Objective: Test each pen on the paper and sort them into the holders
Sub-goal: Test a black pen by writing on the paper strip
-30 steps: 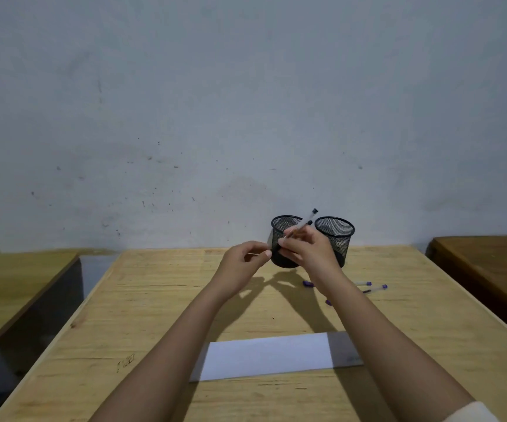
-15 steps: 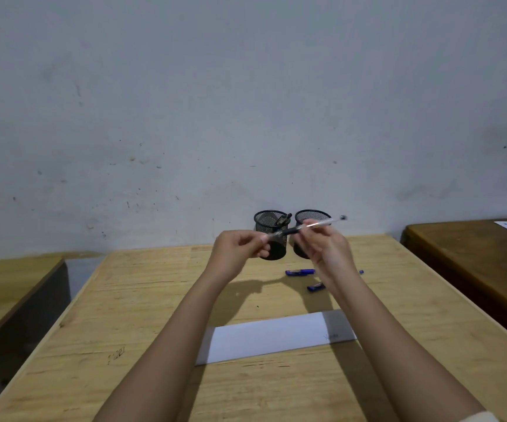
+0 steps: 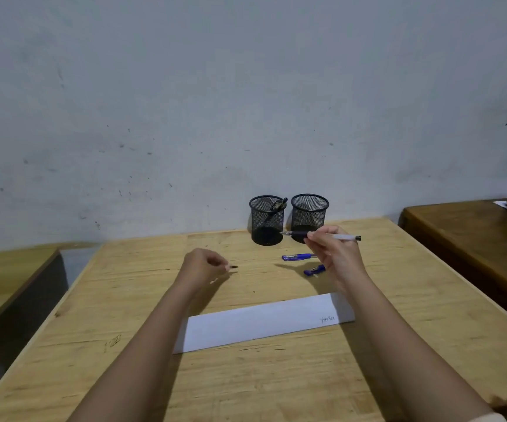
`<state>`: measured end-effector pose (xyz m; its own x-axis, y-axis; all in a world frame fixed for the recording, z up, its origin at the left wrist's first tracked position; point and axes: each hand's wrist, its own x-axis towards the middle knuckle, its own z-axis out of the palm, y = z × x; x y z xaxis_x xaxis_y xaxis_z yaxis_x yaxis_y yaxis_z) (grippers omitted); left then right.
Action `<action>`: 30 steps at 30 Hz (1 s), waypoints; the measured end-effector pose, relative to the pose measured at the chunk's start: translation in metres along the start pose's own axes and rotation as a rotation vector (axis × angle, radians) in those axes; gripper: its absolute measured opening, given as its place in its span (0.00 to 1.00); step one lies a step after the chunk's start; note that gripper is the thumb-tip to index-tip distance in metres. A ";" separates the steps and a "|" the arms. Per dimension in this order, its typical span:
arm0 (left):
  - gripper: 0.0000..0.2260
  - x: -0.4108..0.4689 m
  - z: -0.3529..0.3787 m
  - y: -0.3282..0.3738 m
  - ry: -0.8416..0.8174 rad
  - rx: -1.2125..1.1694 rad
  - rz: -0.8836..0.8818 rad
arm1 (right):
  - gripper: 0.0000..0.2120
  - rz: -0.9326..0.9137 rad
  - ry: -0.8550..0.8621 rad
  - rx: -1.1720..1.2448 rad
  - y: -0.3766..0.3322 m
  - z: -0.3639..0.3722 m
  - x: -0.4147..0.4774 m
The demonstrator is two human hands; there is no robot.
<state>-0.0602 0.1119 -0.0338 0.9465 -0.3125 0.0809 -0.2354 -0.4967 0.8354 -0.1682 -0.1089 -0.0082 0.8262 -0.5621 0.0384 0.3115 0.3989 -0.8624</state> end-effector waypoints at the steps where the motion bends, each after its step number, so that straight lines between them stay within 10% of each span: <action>1: 0.01 -0.002 0.002 -0.002 -0.019 0.000 -0.017 | 0.10 0.005 0.000 -0.019 0.000 -0.001 0.000; 21: 0.12 0.019 0.006 -0.004 -0.096 0.374 0.097 | 0.08 -0.060 -0.009 -0.377 -0.002 -0.010 -0.005; 30: 0.14 -0.049 0.058 0.085 -0.307 0.290 0.523 | 0.03 -0.016 0.027 -0.171 -0.018 -0.041 -0.029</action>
<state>-0.1392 0.0377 0.0017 0.5964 -0.7656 0.2413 -0.7359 -0.4014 0.5452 -0.2170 -0.1293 -0.0142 0.8080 -0.5877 0.0417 0.2385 0.2615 -0.9353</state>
